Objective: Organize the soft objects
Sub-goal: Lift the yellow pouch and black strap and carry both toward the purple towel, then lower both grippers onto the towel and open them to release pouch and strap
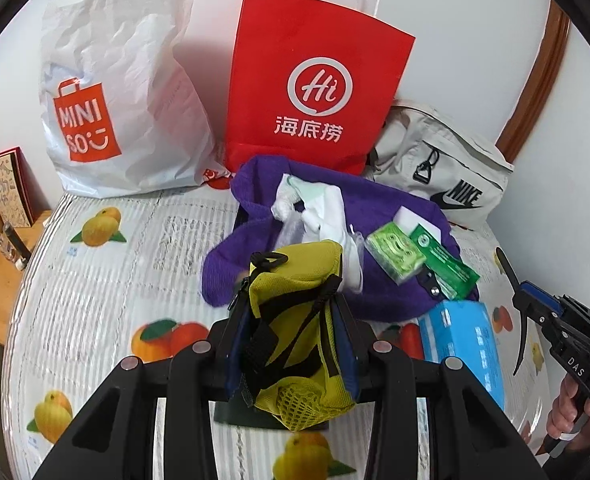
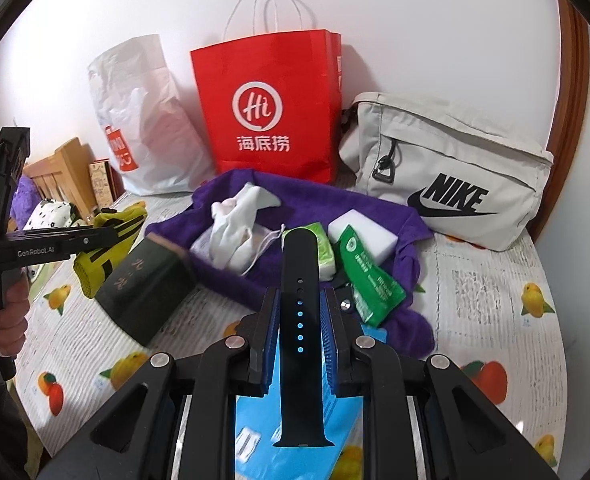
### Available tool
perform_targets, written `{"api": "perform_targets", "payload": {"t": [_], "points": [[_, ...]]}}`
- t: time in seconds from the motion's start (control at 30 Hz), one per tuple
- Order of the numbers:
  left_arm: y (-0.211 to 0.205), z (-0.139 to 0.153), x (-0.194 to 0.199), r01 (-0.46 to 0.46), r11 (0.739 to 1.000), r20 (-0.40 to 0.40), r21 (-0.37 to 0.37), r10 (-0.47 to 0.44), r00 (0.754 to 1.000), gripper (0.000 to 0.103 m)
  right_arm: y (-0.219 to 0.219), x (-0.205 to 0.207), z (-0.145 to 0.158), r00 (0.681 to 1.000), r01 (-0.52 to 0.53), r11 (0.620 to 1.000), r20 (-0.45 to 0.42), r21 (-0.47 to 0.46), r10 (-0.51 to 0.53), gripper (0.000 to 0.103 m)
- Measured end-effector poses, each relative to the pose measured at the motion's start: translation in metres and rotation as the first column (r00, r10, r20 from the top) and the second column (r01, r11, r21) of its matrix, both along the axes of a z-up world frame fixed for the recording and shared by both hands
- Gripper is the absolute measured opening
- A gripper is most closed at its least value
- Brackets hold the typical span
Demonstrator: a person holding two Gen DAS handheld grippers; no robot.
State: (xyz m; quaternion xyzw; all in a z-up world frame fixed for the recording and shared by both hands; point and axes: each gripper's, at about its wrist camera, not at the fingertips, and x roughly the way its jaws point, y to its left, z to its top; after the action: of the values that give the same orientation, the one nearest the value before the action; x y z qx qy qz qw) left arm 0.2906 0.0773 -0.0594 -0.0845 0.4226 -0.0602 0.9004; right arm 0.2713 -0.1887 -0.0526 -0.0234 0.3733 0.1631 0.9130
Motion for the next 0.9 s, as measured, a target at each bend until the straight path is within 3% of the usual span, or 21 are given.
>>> {"api": "perform_targets", "payload": {"t": [0.5,0.9], "points": [[-0.020,-0.006,0.078,0.036,0.999,-0.024,-0.004,-0.036,0.999,0.037,0.002,0.074,-0.017,1.000,0.003,1.000,-0.022,0.020,-0.003,0.020],[-0.043,-0.032,0.146,0.080,0.996,-0.101,-0.041,-0.084,0.991,0.038,0.000,0.125,-0.041,0.997,0.010,1.000,-0.072,-0.014,-0.011,0.020]]}}
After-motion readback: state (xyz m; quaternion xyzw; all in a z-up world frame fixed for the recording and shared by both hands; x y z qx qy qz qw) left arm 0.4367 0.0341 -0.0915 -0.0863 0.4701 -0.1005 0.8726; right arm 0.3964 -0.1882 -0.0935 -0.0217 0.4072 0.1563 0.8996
